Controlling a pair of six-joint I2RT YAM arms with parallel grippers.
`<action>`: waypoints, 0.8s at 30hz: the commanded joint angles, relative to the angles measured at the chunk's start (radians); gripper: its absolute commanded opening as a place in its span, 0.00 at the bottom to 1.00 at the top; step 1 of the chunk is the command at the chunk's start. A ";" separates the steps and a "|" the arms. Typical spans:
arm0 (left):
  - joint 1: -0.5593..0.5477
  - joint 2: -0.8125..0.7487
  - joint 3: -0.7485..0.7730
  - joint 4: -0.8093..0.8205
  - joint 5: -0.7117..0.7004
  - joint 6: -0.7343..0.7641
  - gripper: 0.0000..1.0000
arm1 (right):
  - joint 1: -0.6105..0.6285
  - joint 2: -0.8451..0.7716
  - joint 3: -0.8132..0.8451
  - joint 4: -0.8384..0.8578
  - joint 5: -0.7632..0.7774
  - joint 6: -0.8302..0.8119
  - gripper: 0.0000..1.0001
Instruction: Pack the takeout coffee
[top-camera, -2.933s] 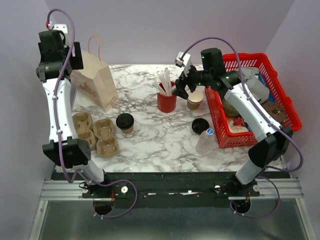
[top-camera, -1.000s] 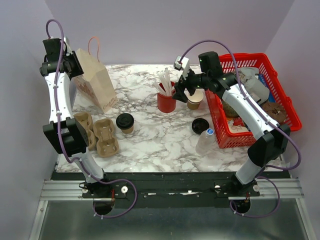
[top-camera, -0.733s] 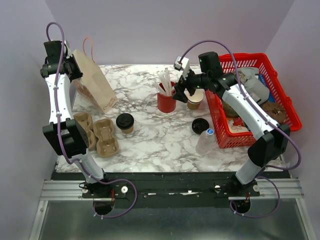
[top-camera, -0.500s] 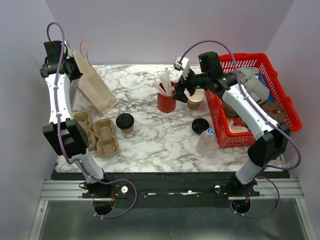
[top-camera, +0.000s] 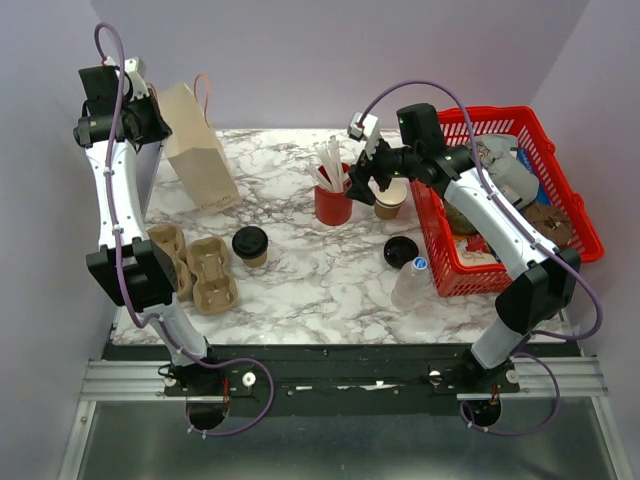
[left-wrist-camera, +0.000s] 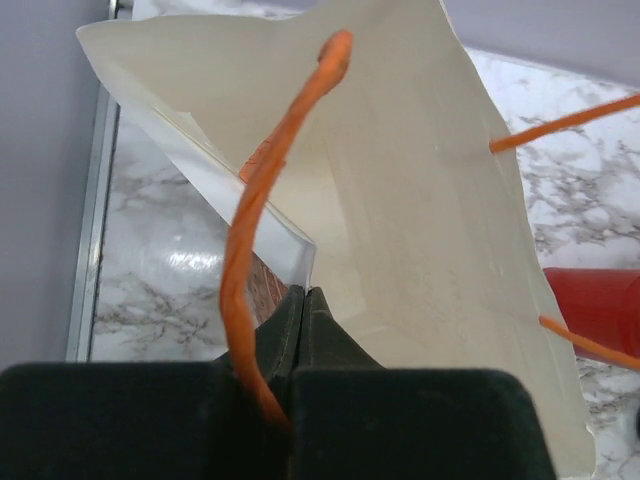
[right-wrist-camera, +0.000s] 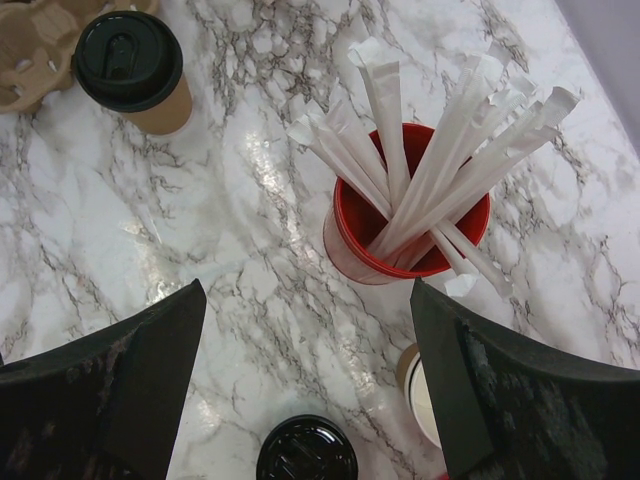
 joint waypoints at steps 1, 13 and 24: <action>-0.033 0.037 0.118 0.039 0.188 0.043 0.00 | -0.028 -0.015 0.019 0.035 0.025 0.047 0.92; -0.135 -0.015 0.197 0.003 0.395 0.244 0.00 | -0.140 -0.001 0.166 0.063 -0.029 0.171 0.92; -0.157 -0.193 0.144 -0.015 0.401 0.369 0.00 | -0.148 -0.021 0.177 0.068 -0.038 0.187 0.92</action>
